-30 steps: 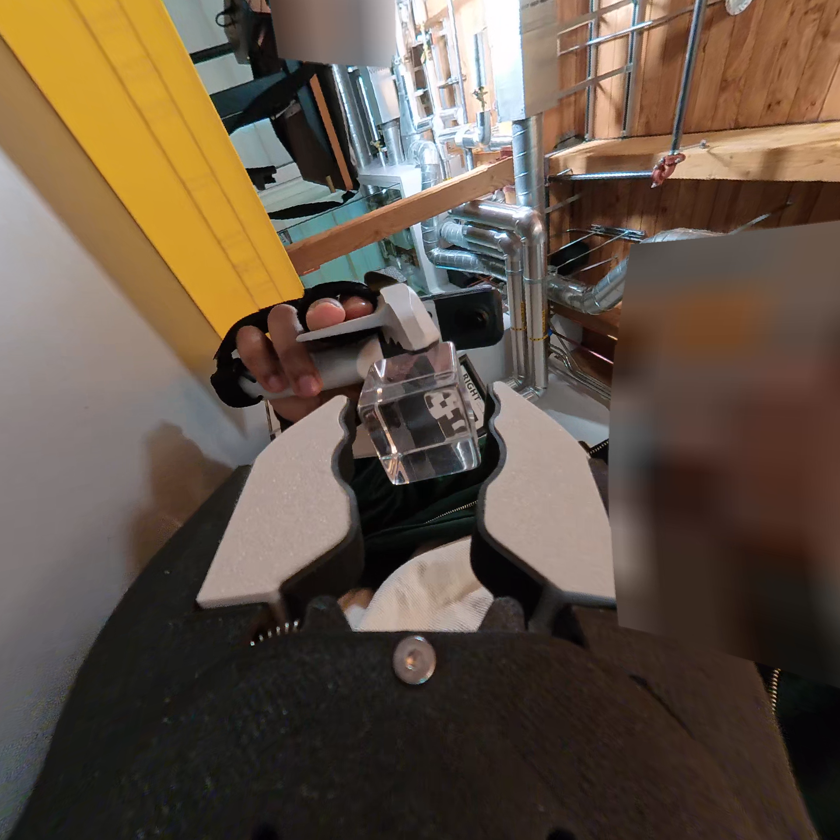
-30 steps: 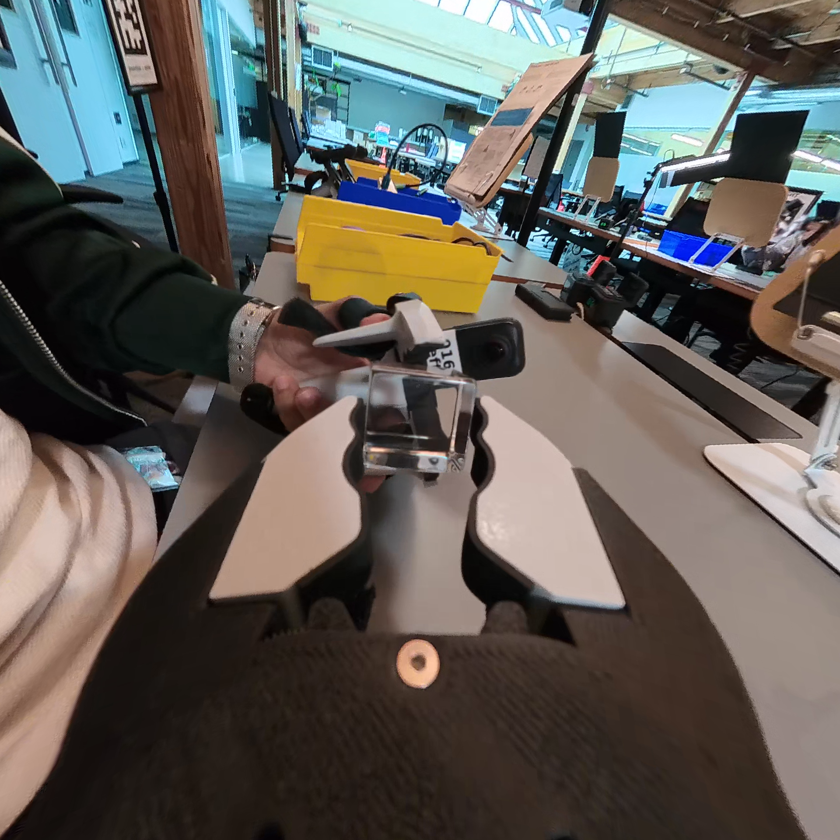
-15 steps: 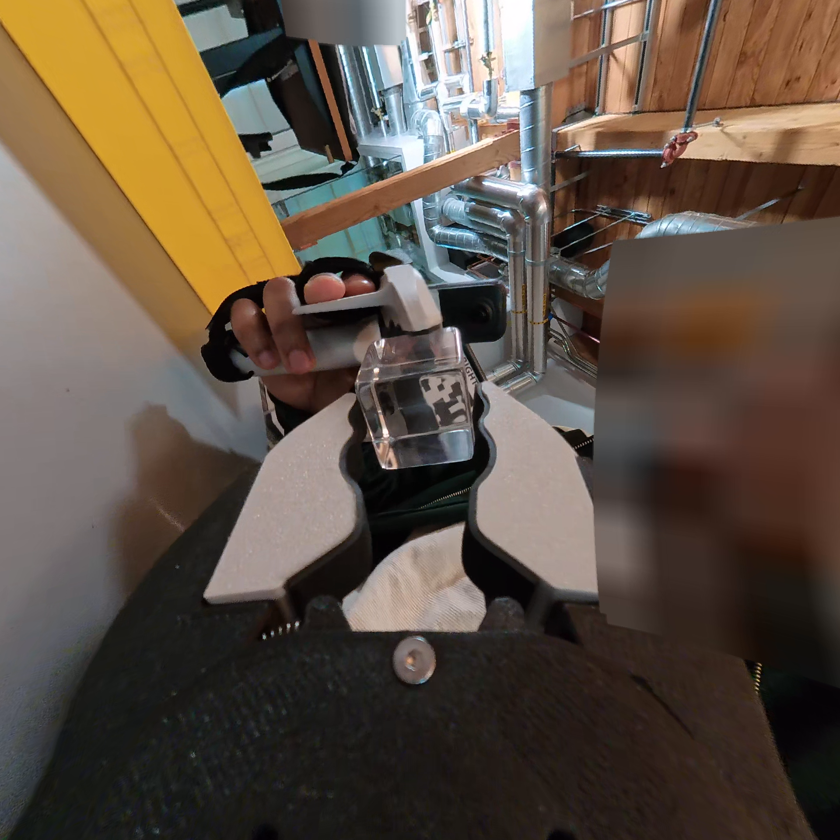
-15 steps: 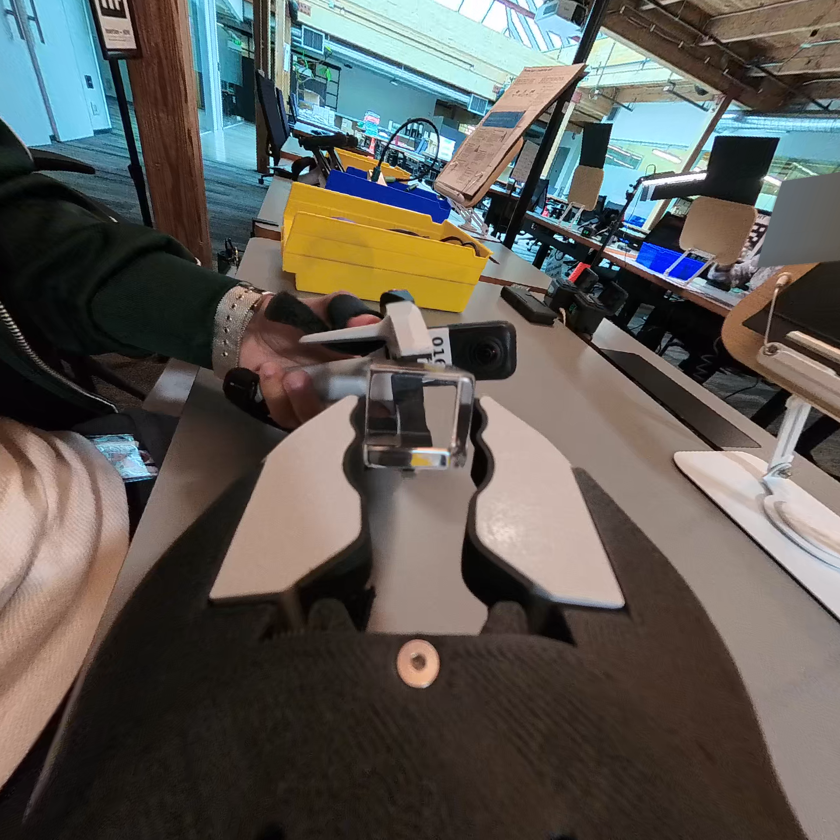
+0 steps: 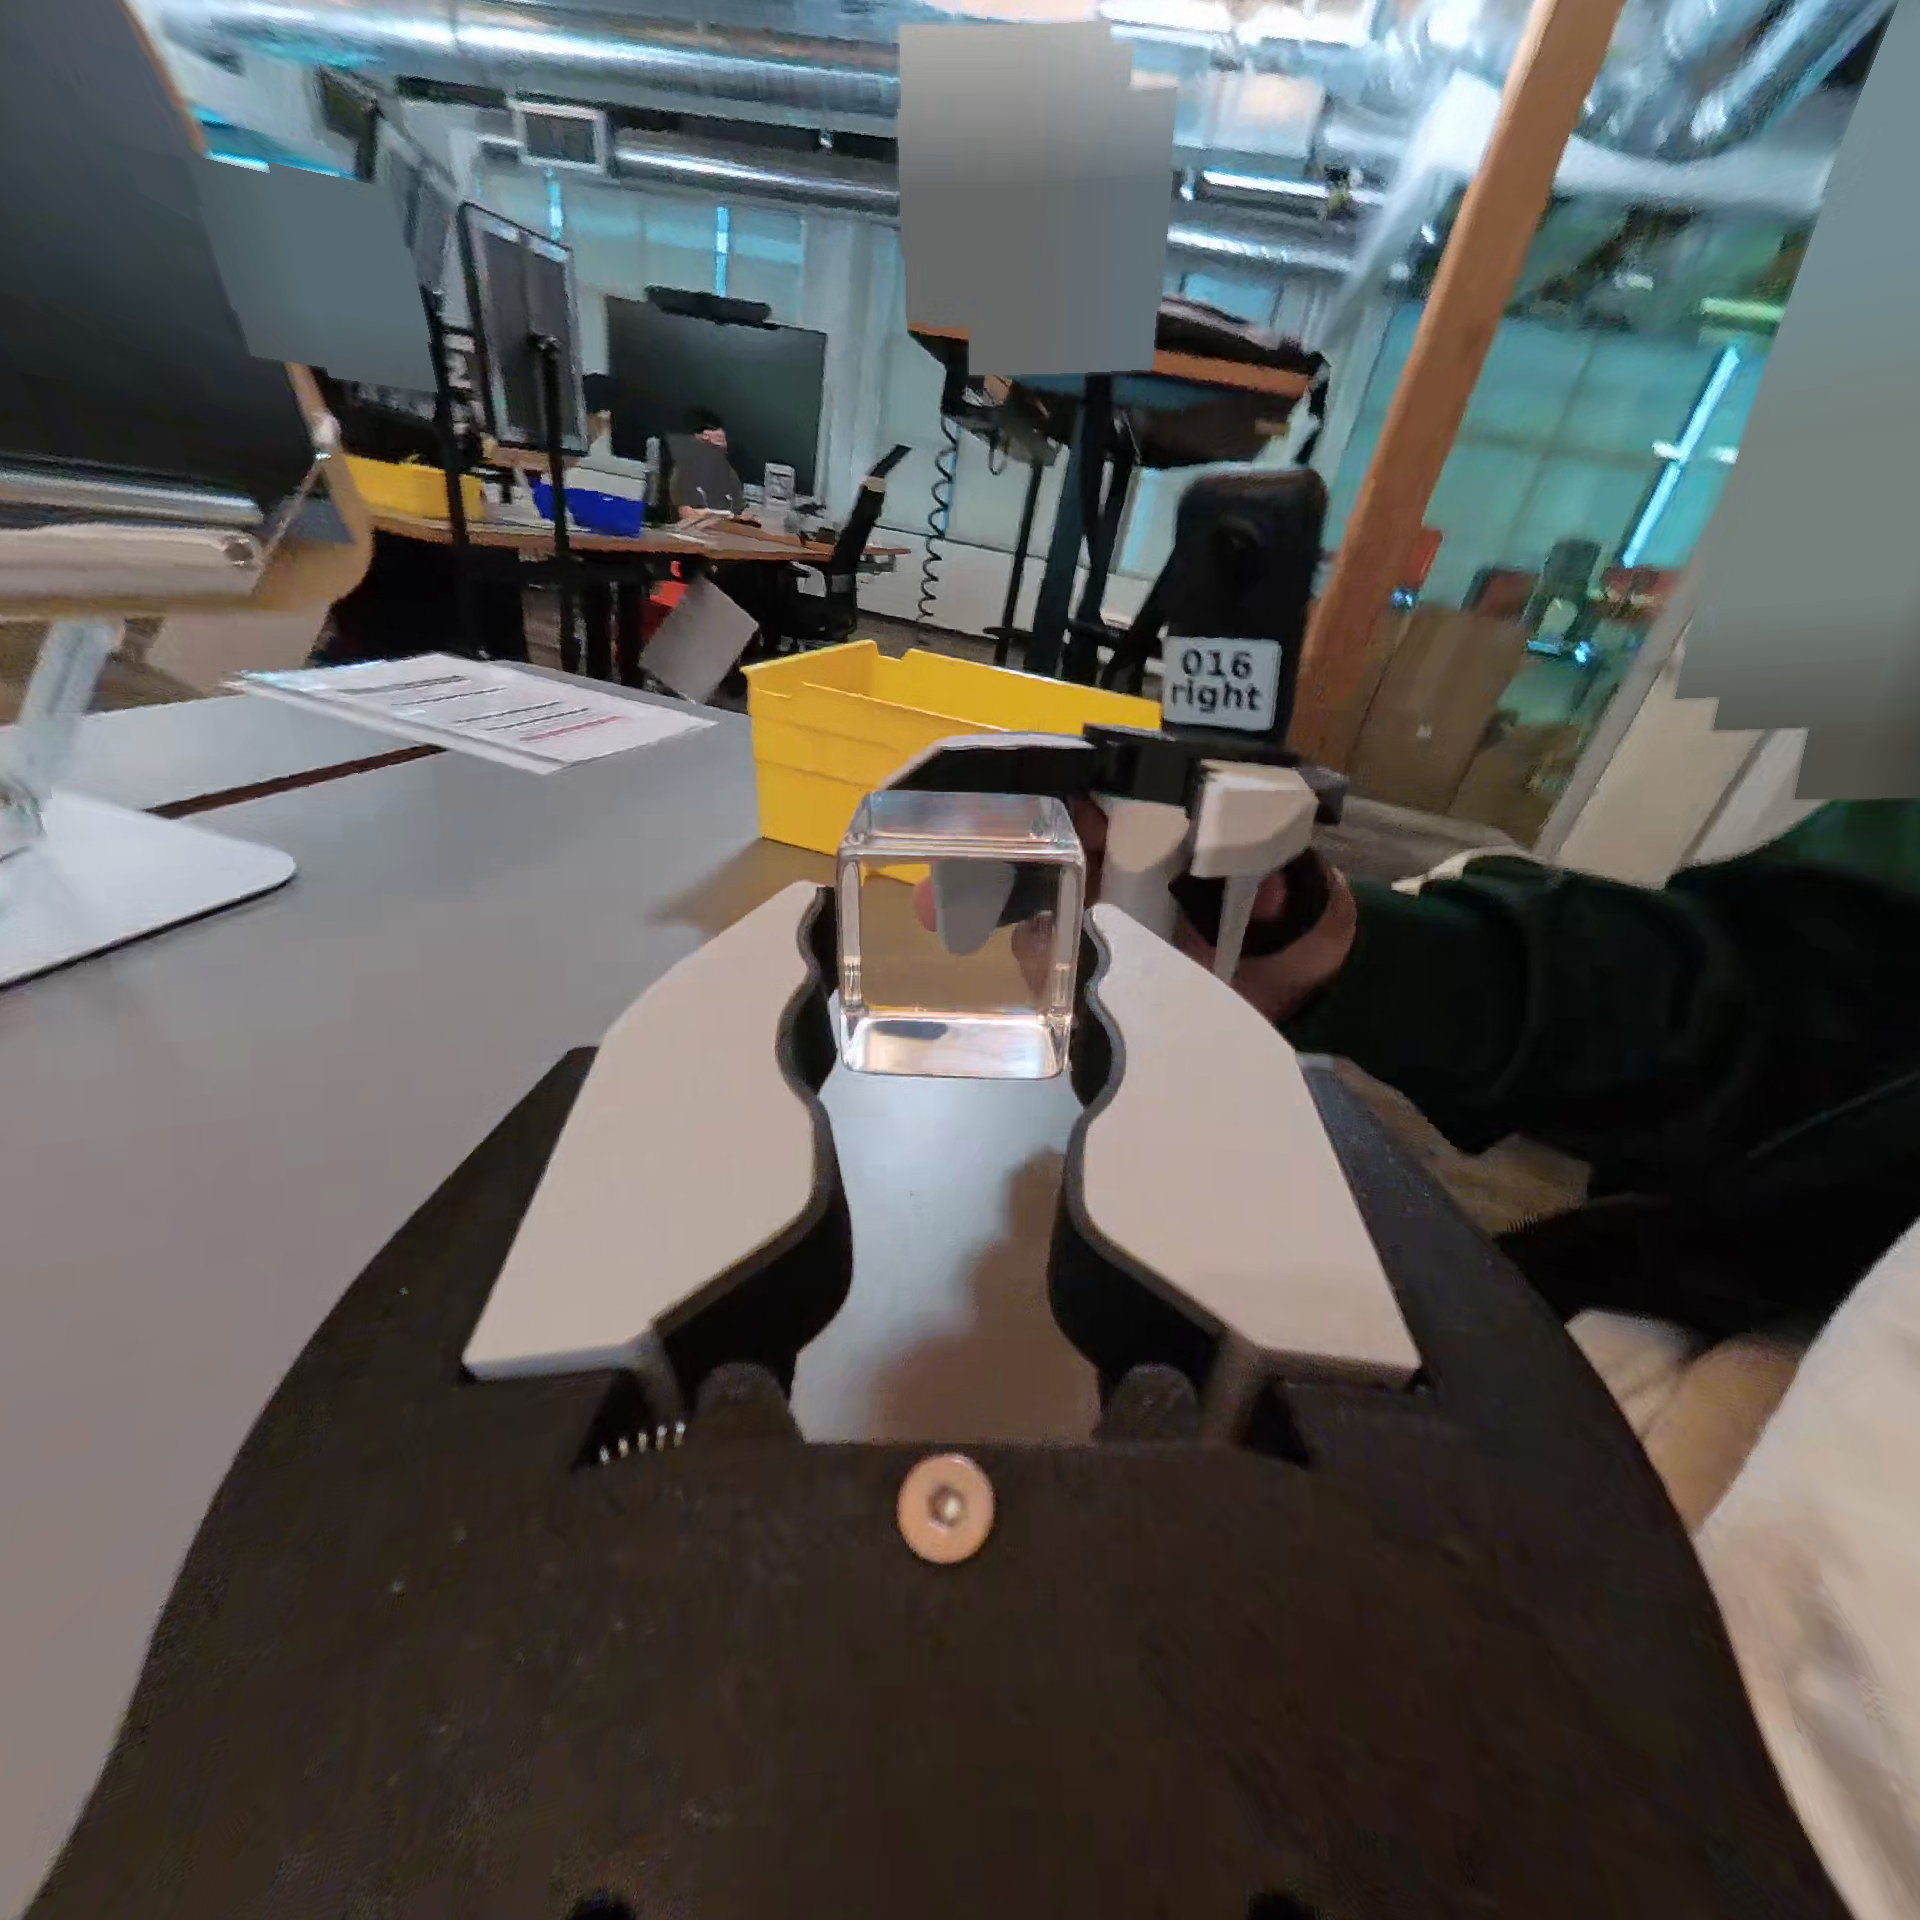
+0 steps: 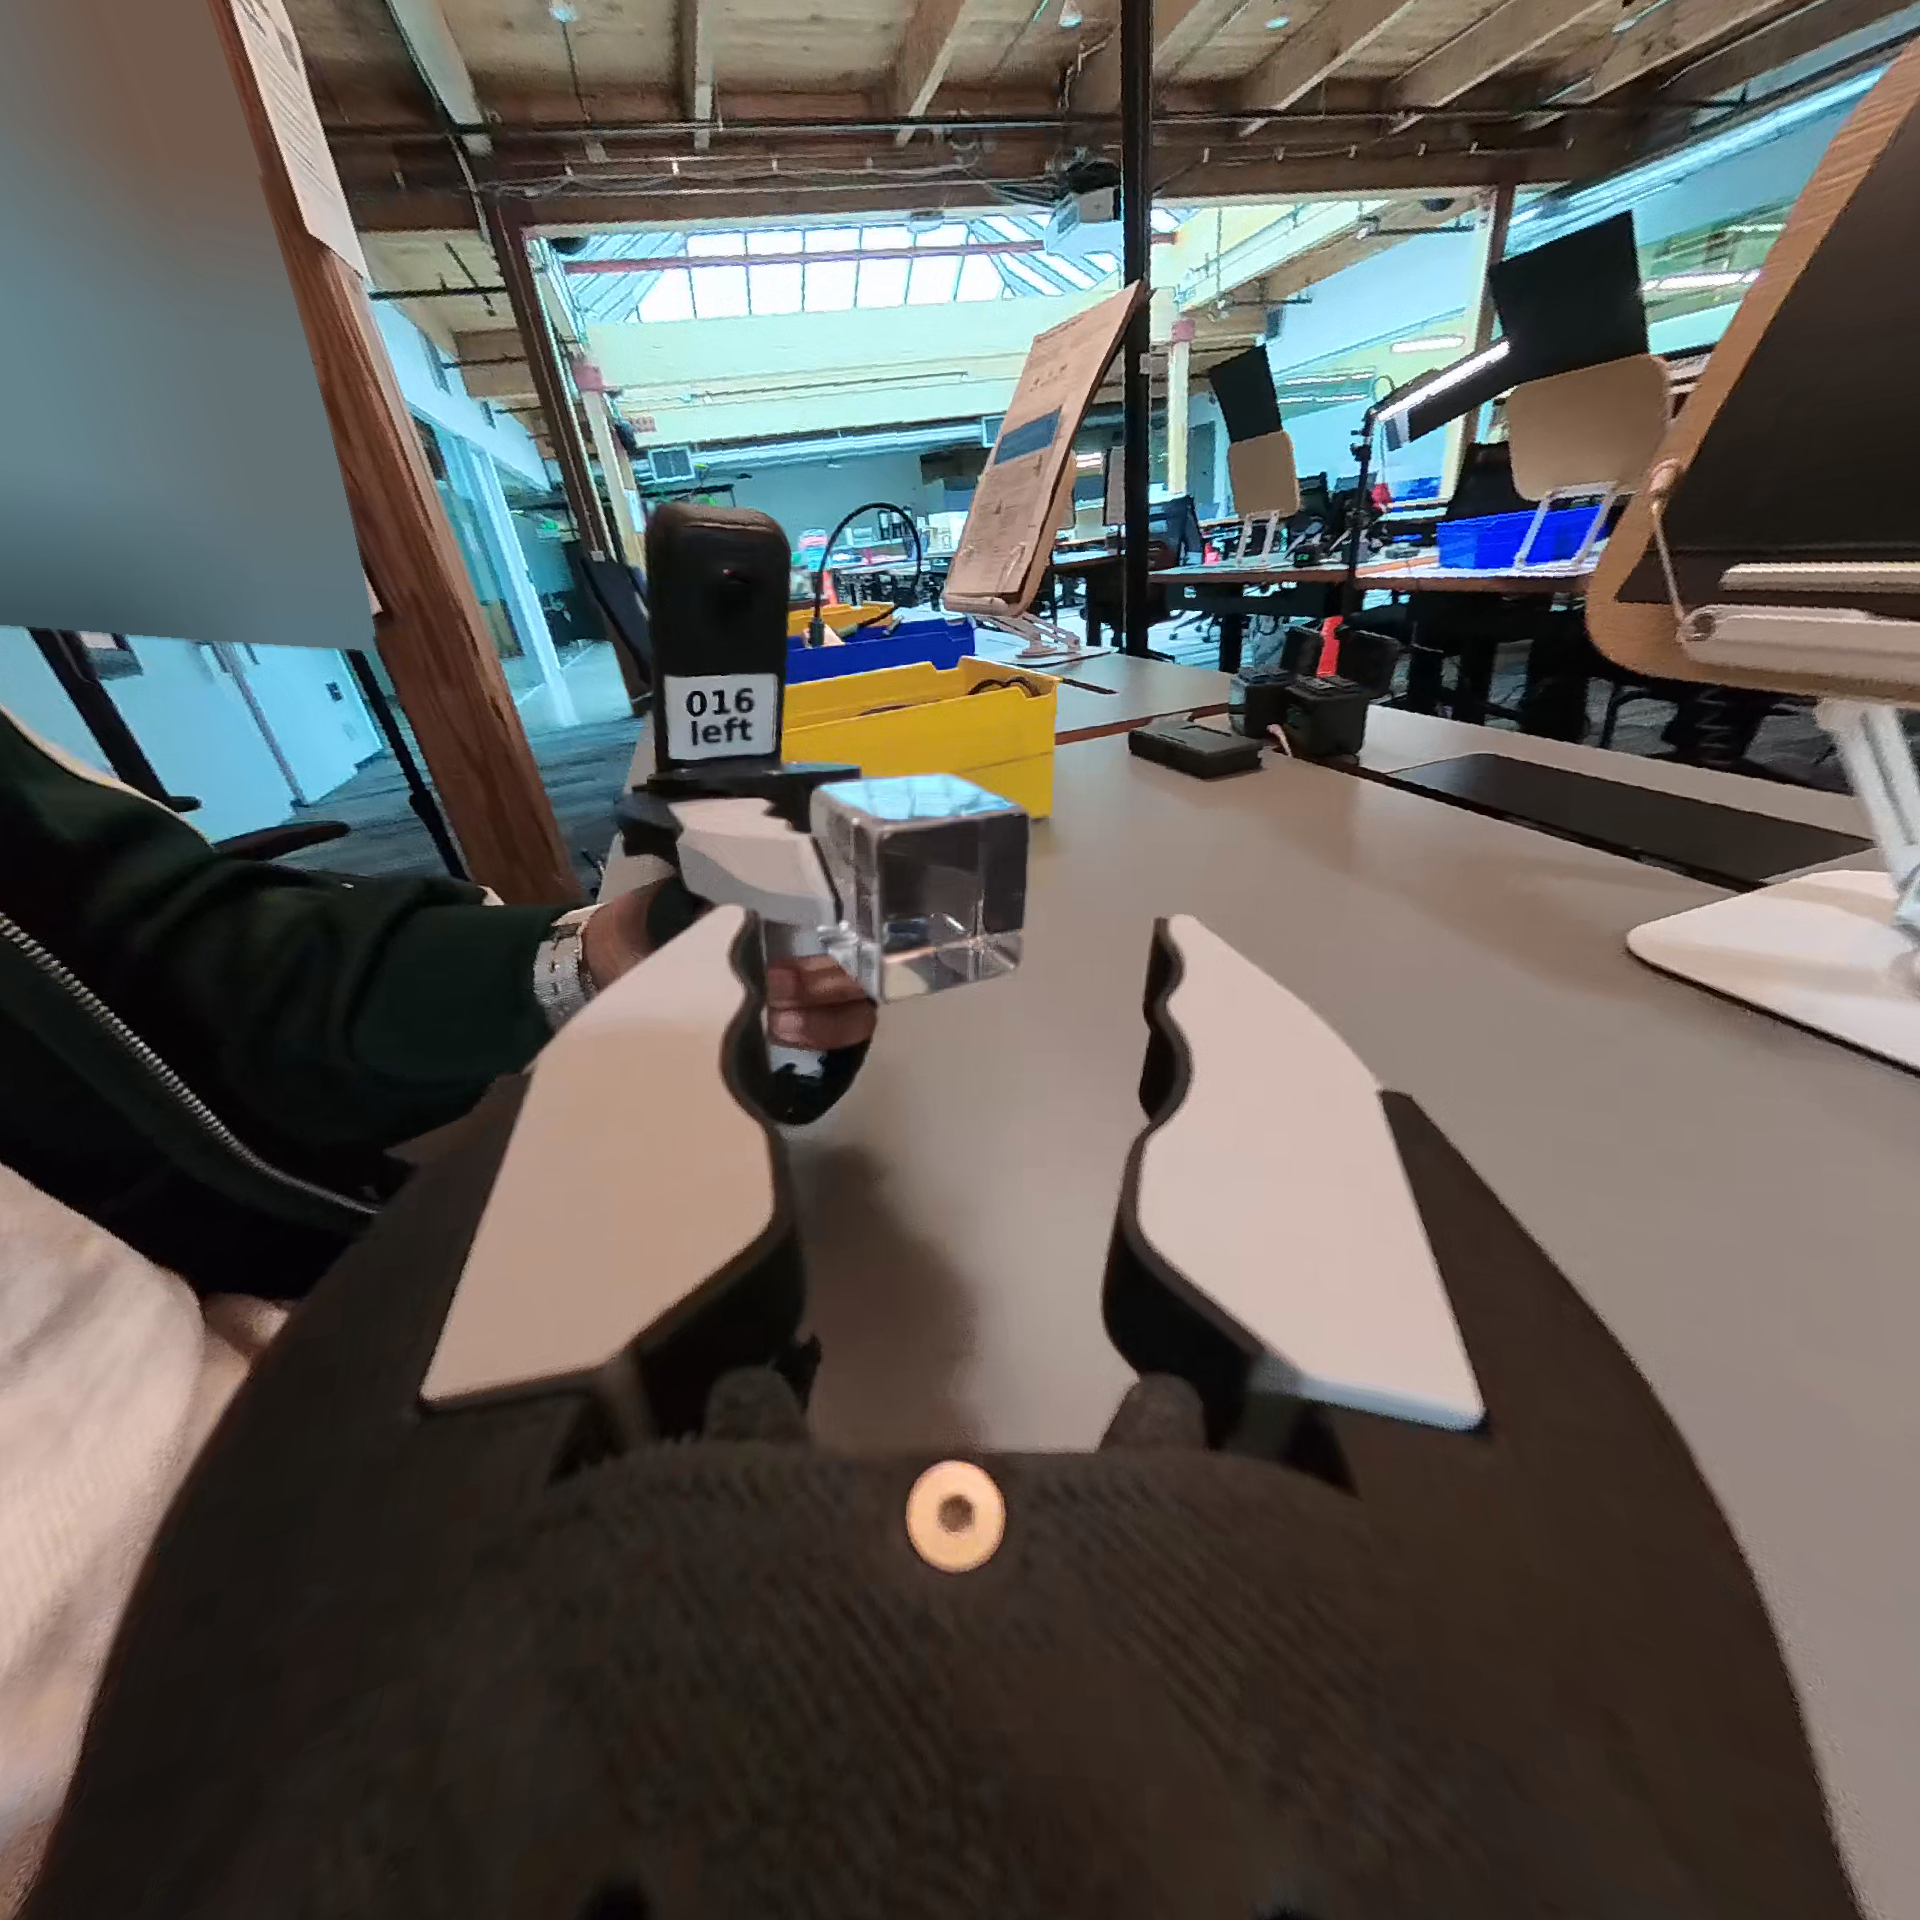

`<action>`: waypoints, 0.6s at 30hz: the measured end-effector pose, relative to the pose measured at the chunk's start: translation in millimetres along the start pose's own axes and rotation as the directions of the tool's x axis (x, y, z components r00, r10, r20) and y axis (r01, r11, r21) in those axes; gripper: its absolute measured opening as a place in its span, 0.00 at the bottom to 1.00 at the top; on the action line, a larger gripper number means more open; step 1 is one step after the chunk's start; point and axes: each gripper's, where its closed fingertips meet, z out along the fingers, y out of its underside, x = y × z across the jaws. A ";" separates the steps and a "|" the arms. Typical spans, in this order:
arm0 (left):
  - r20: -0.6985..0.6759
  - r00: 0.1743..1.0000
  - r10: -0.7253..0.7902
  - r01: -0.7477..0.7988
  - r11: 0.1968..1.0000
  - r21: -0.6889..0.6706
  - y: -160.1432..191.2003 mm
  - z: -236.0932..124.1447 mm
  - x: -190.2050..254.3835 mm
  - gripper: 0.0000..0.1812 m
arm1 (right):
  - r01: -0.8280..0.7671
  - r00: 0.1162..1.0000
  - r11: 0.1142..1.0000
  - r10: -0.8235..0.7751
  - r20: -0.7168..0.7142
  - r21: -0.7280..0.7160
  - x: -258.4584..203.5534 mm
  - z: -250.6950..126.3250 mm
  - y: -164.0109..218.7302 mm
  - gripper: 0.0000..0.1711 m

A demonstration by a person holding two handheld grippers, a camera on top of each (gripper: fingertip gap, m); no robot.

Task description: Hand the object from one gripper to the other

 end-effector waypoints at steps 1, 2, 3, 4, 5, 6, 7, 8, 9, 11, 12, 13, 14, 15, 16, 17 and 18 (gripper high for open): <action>-0.026 1.000 0.007 -0.007 1.000 -0.009 2.1 1.4 4.4 0.23 | -0.008 1.000 1.000 0.008 0.009 -0.002 -1.0 0.1 0.5 0.41; -0.059 0.998 0.002 -0.003 1.000 -0.005 2.9 2.7 9.3 0.23 | -0.013 1.000 1.000 0.013 0.022 -0.006 -2.9 0.6 1.4 0.40; -0.090 0.996 -0.003 0.004 1.000 0.006 2.6 3.8 14.1 0.23 | -0.018 0.999 1.000 0.019 0.038 -0.013 -5.2 1.4 2.8 0.39; -0.111 0.994 -0.008 0.010 1.000 0.015 1.9 4.5 17.5 0.23 | -0.026 0.998 0.999 0.027 0.052 -0.022 -7.4 2.4 4.5 0.39; -0.126 0.992 -0.010 0.012 1.000 0.018 1.6 5.0 20.3 0.23 | -0.034 0.997 0.999 0.036 0.065 -0.033 -9.7 3.3 6.3 0.38; -0.134 0.991 -0.006 0.008 1.000 0.015 2.1 5.3 21.7 0.23 | -0.043 0.996 0.998 0.047 0.075 -0.044 -11.5 4.1 7.8 0.37; -0.137 0.991 0.003 -0.001 1.000 0.015 2.6 5.3 22.5 0.23 | -0.052 0.995 0.997 0.057 0.085 -0.050 -13.2 4.8 8.8 0.37; -0.152 0.988 0.004 -0.001 1.000 0.016 3.1 5.0 24.5 0.23 | -0.058 0.993 0.997 0.062 0.096 -0.051 -15.2 5.1 8.8 0.36; -0.173 0.985 -0.010 0.013 1.000 0.018 3.1 4.8 26.9 0.23 | -0.055 0.993 0.997 0.059 0.106 -0.047 -17.0 5.2 8.1 0.35; -0.210 0.977 -0.032 0.040 0.999 0.035 0.6 4.4 31.3 0.23 | -0.030 0.992 0.999 0.034 0.124 -0.039 -20.9 4.8 6.3 0.32; -0.224 0.974 -0.039 0.049 0.998 0.039 -0.3 4.1 33.3 0.23 | -0.019 0.991 0.999 0.024 0.133 -0.038 -22.8 4.5 5.7 0.31; -0.227 0.973 -0.040 0.051 0.998 0.041 -0.9 4.1 33.9 0.23 | -0.015 0.990 0.999 0.020 0.140 -0.037 -24.2 4.3 5.3 0.31; -0.232 0.972 -0.041 0.052 0.998 0.041 -1.0 3.9 34.6 0.23 | -0.016 0.989 0.999 0.021 0.148 -0.036 -25.3 4.2 5.0 0.32; -0.234 0.971 -0.044 0.055 0.998 0.042 -1.1 3.7 34.7 0.23 | -0.020 0.987 0.999 0.025 0.156 -0.035 -26.3 4.3 5.0 0.32; -0.233 0.971 -0.049 0.060 0.997 0.042 -1.0 3.7 34.0 0.23 | -0.024 0.987 0.999 0.030 0.161 -0.037 -26.9 4.5 5.4 0.32; -0.233 0.971 -0.053 0.064 0.997 0.039 -0.7 3.8 33.4 0.23 | -0.025 0.986 0.999 0.031 0.162 -0.039 -27.1 4.7 5.9 0.32; -0.233 0.971 -0.055 0.065 0.997 0.035 -0.1 3.8 33.1 0.23 | -0.024 0.986 0.999 0.030 0.163 -0.040 -27.4 4.9 6.1 0.32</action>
